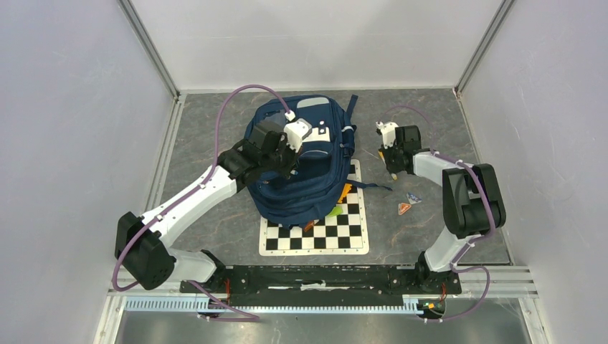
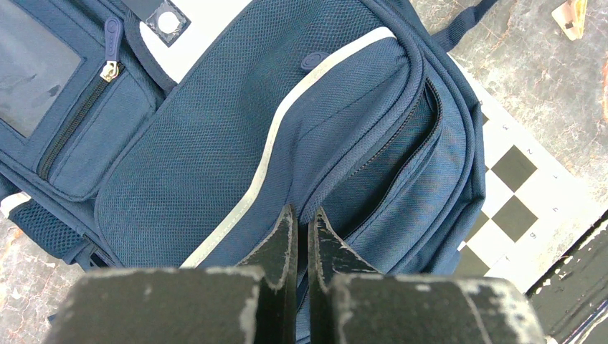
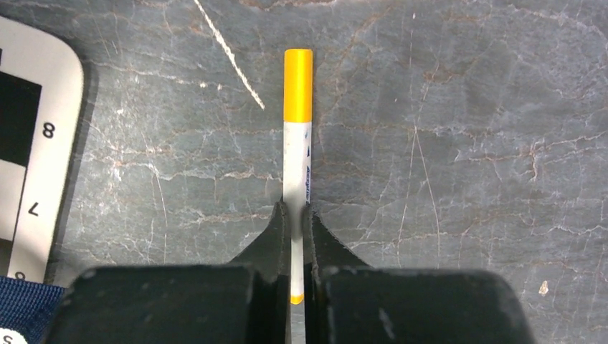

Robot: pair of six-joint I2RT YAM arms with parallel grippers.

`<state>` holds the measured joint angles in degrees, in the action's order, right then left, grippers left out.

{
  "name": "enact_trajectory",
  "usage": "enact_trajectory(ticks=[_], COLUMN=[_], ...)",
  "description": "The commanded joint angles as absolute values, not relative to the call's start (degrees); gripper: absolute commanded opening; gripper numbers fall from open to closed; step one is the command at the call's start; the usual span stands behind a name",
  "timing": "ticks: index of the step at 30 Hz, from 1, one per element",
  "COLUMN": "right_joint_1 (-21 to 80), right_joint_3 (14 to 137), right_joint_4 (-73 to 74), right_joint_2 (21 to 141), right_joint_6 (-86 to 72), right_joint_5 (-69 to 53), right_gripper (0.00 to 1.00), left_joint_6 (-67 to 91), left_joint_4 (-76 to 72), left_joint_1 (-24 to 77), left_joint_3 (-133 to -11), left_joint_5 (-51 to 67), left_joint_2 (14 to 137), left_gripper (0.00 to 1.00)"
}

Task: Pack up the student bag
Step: Pick up the stationery from the center of the board, then place the stationery in the student bag.

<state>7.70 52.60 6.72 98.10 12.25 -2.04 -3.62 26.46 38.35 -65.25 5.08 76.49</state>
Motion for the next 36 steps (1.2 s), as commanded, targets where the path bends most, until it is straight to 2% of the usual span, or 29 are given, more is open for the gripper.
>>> enact_trajectory(ticks=[1, 8, 16, 22, 28, 36], right_joint_1=[8.1, 11.1, 23.0, 32.5, 43.1, 57.6], right_joint_3=[52.0, 46.2, 38.8, 36.1, 36.2, 43.7], right_joint_4=[9.7, 10.3, 8.6, 4.3, 0.5, 4.3], right_joint_2=[94.2, 78.7, 55.9, 47.0, 47.9, 58.1], right_joint_6=[12.1, 10.5, 15.3, 22.1, 28.2, 41.6], right_joint_5=[-0.8, -1.1, -7.7, -15.5, -13.8, 2.1], right_gripper=[0.0, 0.0, 0.0, 0.0, 0.0, 0.0], left_joint_6=[-0.7, -0.7, -0.6, 0.9, 1.4, 2.1], left_joint_4=[20.9, 20.6, 19.7, 19.3, 19.1, 18.6], left_joint_1=[38.6, 38.4, 36.9, 35.2, 34.3, 33.2], left_joint_3=[-66.3, -66.0, -65.7, -65.8, -65.8, -66.0], left_joint_5=[8.0, 7.9, 11.6, 15.5, 17.8, 19.6], left_joint_2=[76.0, 75.4, 75.4, 75.5, 75.9, 75.9], left_gripper=[0.02, 0.02, 0.02, 0.02, 0.02, 0.02])
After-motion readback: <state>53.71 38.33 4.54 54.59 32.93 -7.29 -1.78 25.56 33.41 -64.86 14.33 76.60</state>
